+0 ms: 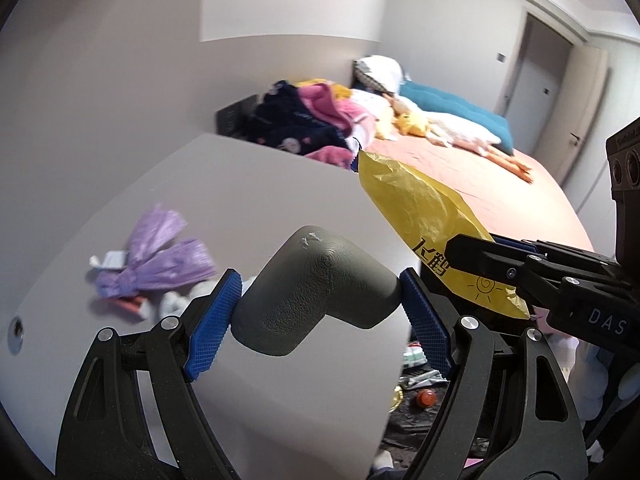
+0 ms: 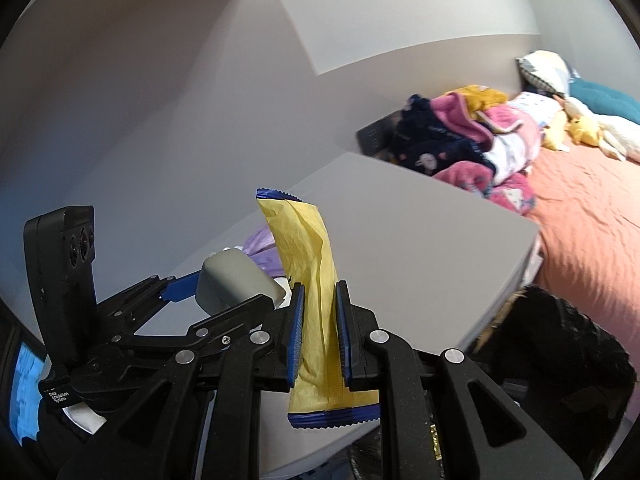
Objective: Collect trash
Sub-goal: 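Carry the grey foam and yellow packet over the black bin, then open both tools to drop the foam and packet into the bin, then move both open tools back over the table toward the purple bag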
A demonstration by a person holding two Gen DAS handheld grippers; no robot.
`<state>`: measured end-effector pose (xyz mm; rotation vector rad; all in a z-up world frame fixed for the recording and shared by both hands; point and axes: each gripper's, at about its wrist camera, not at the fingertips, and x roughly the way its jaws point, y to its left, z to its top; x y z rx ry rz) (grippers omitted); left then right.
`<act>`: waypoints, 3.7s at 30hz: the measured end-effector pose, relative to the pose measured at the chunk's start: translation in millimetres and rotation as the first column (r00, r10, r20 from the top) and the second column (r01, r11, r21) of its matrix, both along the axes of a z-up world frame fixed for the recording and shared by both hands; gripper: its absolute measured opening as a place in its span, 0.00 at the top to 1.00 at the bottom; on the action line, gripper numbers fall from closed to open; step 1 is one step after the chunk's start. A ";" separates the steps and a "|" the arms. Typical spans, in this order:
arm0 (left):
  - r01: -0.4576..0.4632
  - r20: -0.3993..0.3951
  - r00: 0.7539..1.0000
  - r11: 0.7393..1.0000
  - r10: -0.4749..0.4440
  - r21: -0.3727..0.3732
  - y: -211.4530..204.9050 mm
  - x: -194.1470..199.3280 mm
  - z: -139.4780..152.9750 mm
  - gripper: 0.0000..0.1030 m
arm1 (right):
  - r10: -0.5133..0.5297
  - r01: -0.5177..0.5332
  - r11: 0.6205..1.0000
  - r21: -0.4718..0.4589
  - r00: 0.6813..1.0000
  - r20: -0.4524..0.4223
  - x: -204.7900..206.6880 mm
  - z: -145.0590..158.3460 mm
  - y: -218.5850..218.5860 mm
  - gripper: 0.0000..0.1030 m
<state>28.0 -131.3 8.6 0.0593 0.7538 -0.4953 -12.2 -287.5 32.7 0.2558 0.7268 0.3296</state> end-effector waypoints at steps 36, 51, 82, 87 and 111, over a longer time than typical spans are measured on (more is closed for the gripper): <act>0.370 0.015 0.929 0.929 -0.370 -0.008 -140.7 -18.4 7.8 0.24 | -0.354 0.355 0.935 -0.007 0.935 0.023 -66.6 2.3 -125.7 0.84; 0.458 -0.040 0.888 0.889 -0.459 -0.017 -185.6 -29.4 -0.1 0.06 | -0.494 0.494 0.869 0.029 0.869 0.021 -97.2 5.7 -171.7 0.62; 0.208 -0.022 0.978 0.978 -0.208 0.016 -100.5 3.3 -0.4 0.06 | -0.363 0.362 0.931 0.040 0.932 0.017 -39.6 -5.5 -124.3 0.41; 0.143 -0.019 0.990 0.989 -0.143 0.026 -71.5 8.9 -1.9 0.06 | -0.306 0.305 0.952 0.037 0.952 0.005 -24.3 -9.1 -100.8 0.41; -0.096 -0.031 0.995 0.993 0.098 0.065 55.6 31.0 -20.9 0.06 | -0.103 0.105 0.994 0.022 0.993 -0.065 38.4 -32.5 10.8 0.41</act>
